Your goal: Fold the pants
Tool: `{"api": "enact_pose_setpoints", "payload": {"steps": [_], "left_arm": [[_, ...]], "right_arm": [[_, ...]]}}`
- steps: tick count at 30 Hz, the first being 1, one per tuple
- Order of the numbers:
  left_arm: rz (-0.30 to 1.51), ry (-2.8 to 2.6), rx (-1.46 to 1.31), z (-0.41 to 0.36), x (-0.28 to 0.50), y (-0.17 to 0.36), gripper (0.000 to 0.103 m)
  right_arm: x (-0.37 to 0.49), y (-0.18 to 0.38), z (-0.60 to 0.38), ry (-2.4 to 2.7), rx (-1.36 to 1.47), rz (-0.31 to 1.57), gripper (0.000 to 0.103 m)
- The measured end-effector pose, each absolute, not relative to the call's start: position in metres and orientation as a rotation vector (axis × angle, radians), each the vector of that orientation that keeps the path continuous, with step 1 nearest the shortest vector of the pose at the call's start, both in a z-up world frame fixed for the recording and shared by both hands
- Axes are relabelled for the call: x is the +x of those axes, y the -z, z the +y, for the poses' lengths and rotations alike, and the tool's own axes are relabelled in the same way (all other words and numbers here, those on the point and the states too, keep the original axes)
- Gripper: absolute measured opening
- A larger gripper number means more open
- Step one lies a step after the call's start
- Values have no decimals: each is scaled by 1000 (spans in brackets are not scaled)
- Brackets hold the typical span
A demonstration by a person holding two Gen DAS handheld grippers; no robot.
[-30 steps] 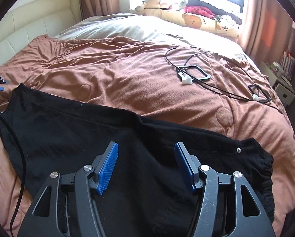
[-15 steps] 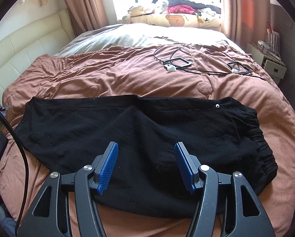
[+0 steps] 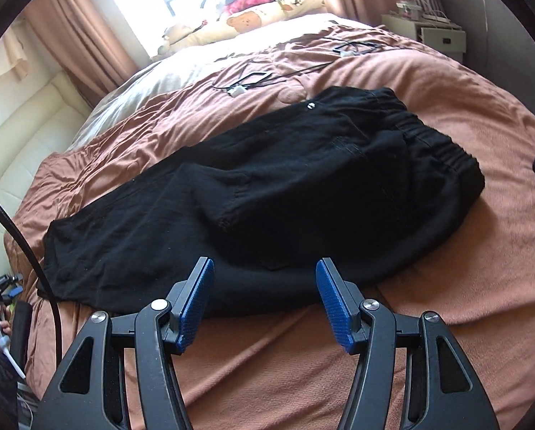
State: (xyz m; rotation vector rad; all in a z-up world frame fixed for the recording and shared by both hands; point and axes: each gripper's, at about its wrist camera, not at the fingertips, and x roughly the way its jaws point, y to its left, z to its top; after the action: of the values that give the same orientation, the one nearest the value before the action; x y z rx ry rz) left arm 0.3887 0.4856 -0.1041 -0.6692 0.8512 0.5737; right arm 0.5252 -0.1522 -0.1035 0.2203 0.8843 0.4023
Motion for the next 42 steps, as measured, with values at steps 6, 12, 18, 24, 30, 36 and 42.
{"api": "enact_pose_setpoints", "payload": {"steps": [6,12,18,24,30,36,42], "left_arm": [[832,-588,-725,494,390,127,55],[829,-609,-774,506,398,150,44],[836,-641,-805,516,398,170,44],[808,-690,-777,526,402,175,32],[773,-720,-796,529,390,168,2],[786,-717,-778,527,374,163,2],[814,-729,-797,528,371,161,14]], "right_arm": [[533,121,-168,-373,325,916,58],[541,132,-180,-348,372,932,58],[544,138,-190,-323,389,955,58],[550,147,-191,-305,409,968,58],[551,151,-192,-305,439,956,58],[551,153,-194,-312,447,956,53],[546,151,-200,-312,473,959,53]]}}
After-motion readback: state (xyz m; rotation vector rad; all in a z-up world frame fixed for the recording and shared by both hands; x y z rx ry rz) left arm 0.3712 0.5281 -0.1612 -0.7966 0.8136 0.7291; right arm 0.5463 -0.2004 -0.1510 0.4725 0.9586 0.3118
